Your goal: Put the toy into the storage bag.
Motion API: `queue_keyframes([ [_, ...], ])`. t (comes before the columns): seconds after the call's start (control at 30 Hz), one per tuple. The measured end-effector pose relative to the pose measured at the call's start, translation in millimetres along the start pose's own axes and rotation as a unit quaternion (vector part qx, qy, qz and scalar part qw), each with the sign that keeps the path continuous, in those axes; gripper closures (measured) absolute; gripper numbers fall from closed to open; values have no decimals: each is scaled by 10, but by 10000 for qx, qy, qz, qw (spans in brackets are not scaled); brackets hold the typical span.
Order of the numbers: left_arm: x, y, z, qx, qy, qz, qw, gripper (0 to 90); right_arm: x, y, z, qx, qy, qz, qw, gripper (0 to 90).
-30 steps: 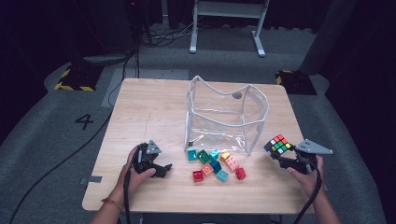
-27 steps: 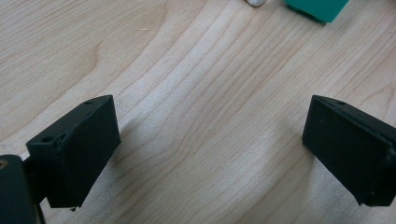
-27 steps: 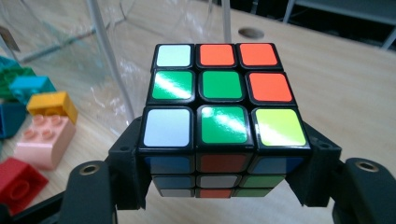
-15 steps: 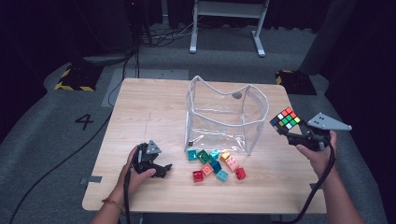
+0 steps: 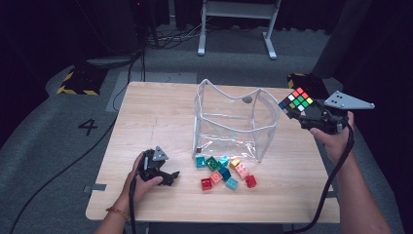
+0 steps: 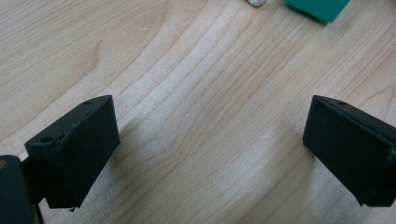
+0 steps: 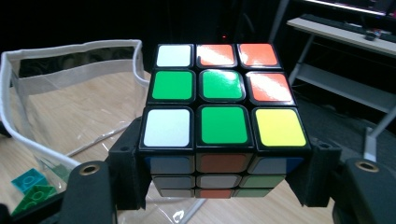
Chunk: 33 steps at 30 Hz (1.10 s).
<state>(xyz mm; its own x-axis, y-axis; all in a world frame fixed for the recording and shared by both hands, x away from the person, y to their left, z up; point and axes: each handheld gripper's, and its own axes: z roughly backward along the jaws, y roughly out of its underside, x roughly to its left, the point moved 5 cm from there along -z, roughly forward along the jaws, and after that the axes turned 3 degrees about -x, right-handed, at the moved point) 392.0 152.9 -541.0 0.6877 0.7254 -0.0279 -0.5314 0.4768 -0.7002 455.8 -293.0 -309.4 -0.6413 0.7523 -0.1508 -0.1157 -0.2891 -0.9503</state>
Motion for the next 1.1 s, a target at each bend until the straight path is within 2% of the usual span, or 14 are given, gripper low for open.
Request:
queue_keyframes([
  [0.07,1,0,0,4,-2,-6,10000,37,15,-56,-65,37,-92,107,9999,339],
  [0.13,1,0,1,4,-3,-5,10000,37,53,-107,-126,82,-196,70,9998,339],
  [0.43,0,0,0,-1,-1,1,10000,37,147,-230,-433,243,-603,245,9976,339],
  [0.47,0,0,0,0,-1,0,10000,37,172,-236,-454,270,-668,177,9972,339],
  [0.57,1,0,1,4,-3,-7,10000,37,210,-245,-545,317,-816,197,9960,339],
  [0.7,1,0,1,4,0,-5,10000,37,251,-229,-668,447,-973,316,9937,340],
  [0.8,0,0,0,-1,-1,0,10000,37,278,-214,-747,553,-1103,418,9915,340],
  [0.93,1,0,1,6,-3,-7,10000,37,341,-200,-847,681,-1332,606,9869,340],
  [1.1,0,0,0,-1,0,2,10000,37,420,-148,-1014,1009,-1580,867,9784,339],
])
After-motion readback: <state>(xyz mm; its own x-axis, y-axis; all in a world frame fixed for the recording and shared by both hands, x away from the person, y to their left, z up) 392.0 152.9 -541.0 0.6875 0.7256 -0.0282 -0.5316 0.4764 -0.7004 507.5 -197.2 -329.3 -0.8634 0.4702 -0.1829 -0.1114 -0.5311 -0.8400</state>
